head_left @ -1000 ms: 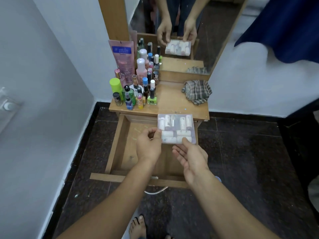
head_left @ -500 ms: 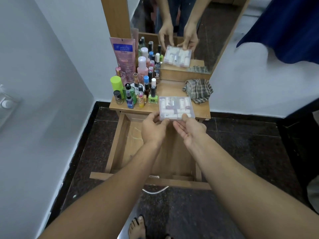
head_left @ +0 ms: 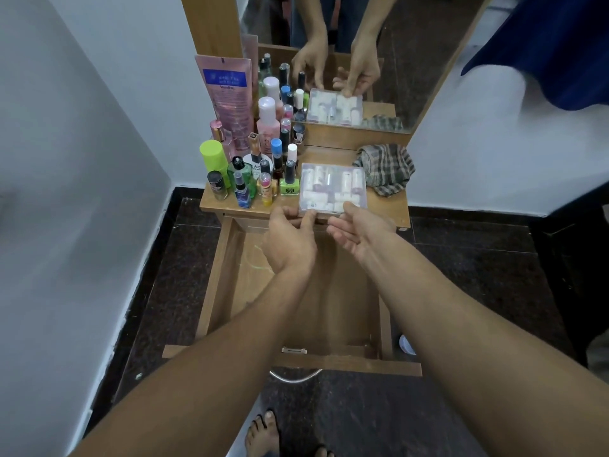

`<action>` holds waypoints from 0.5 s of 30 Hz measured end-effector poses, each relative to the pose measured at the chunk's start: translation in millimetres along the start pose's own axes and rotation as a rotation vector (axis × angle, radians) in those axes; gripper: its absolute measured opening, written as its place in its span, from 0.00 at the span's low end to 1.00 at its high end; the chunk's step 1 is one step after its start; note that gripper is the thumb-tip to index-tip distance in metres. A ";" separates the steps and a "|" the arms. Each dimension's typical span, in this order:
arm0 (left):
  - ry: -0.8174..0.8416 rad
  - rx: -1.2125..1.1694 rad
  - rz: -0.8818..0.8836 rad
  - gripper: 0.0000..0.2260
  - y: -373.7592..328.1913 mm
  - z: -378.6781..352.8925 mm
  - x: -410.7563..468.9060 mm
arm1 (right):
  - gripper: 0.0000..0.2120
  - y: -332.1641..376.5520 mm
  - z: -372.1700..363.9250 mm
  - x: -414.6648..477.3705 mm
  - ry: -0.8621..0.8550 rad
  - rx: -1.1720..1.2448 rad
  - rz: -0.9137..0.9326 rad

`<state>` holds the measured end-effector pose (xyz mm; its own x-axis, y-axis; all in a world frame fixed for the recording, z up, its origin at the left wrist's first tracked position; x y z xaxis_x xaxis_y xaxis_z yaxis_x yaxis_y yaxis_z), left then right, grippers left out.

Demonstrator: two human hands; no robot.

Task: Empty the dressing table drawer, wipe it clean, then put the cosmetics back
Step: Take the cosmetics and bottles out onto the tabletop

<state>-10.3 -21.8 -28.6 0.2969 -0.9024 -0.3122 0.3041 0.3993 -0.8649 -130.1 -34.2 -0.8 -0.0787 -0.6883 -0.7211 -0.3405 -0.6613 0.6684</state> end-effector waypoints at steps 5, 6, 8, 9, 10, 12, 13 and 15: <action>0.011 0.004 0.040 0.13 -4.3 -1.9 4.3 | 0.13 8.7 -4.8 10.6 -0.054 -0.126 0.003; 0.014 0.004 0.044 0.13 -5.1 -2.5 4.5 | 0.12 10.5 -5.3 11.4 -0.059 -0.142 0.003; 0.013 0.005 0.048 0.14 -5.7 -3.6 4.8 | 0.10 15.1 -6.3 11.8 -0.048 -0.160 -0.002; 0.011 0.007 0.048 0.14 -5.4 -3.6 5.3 | 0.10 17.2 -6.2 11.7 -0.045 -0.169 -0.003; 0.010 0.014 0.047 0.15 -5.4 -3.6 5.9 | 0.11 19.0 -6.1 12.1 -0.042 -0.170 -0.001; 0.010 0.037 0.045 0.15 -5.9 -3.9 7.1 | 0.12 20.8 -6.2 12.7 -0.013 -0.154 0.001; 0.006 0.049 0.046 0.15 -6.3 -3.9 7.6 | 0.13 20.3 -7.0 13.8 0.003 -0.140 0.002; -0.006 0.065 0.047 0.15 -7.5 -3.8 7.8 | 0.14 17.3 -7.9 16.7 0.006 -0.125 0.000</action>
<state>-13.7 -32.5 -26.1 0.3176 -0.8814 -0.3496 0.3474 0.4512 -0.8220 -129.9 -59.4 0.2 -0.0725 -0.6897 -0.7204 -0.2212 -0.6932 0.6859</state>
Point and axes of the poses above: each hand's wrist, its own x-axis towards the middle knuckle, its own z-axis out of the back of the hand, y = z × x, the point moved 2 cm from there along x, towards the middle knuckle, and after that the axes turned 14 degrees about y, right-handed, at the moved point
